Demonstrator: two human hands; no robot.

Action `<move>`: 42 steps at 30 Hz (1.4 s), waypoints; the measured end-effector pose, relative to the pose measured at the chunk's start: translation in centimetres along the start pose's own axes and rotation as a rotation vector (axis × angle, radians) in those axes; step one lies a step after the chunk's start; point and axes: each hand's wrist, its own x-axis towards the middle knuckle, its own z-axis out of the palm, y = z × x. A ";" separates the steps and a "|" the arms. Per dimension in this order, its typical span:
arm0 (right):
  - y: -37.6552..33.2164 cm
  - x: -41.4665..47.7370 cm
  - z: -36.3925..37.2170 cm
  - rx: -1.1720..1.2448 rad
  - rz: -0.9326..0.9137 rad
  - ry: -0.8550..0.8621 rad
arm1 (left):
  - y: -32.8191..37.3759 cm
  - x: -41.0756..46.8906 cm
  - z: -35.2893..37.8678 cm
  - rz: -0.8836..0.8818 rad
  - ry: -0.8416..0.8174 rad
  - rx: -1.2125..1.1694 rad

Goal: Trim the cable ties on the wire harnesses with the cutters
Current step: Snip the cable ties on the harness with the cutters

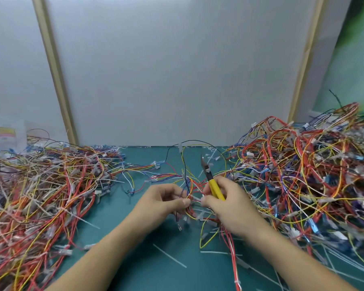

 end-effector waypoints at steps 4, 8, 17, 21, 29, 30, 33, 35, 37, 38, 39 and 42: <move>-1.0 -1.0 -1.0 -0.090 -0.145 0.136 | 0.0 0.2 -0.2 0.012 0.013 0.005; -3.3 -3.1 -1.3 -0.033 -0.174 0.116 | 0.2 0.3 0.2 0.007 0.055 0.002; -5.3 -4.2 -2.0 0.306 0.279 -0.315 | 0.4 0.4 0.3 -0.024 0.170 -0.019; -3.9 -3.7 -1.4 0.202 0.380 -0.393 | 0.3 0.3 0.4 -0.005 0.211 -0.003; -3.4 -3.1 -1.5 0.197 0.402 -0.466 | 0.5 0.2 0.7 0.008 0.251 0.014; -3.4 -3.1 -1.6 0.196 0.400 -0.472 | 0.5 0.1 0.7 0.008 0.257 0.014; -3.4 -3.0 -1.8 0.197 0.401 -0.497 | 0.6 0.1 0.7 0.003 0.274 0.021; -3.4 -3.0 -1.9 0.195 0.406 -0.515 | 0.6 0.1 0.7 0.003 0.281 0.025; -3.3 -2.9 -2.0 0.188 0.411 -0.536 | 0.7 0.0 0.8 0.006 0.286 0.029; -3.3 -2.9 -2.0 0.186 0.416 -0.544 | 0.7 0.0 0.8 0.008 0.286 0.032; -3.3 -2.8 -2.0 0.187 0.421 -0.549 | 0.7 -0.1 0.9 0.010 0.285 0.034; -3.0 -2.7 -2.0 0.183 0.429 -0.566 | 0.6 -0.1 0.9 0.018 0.285 0.039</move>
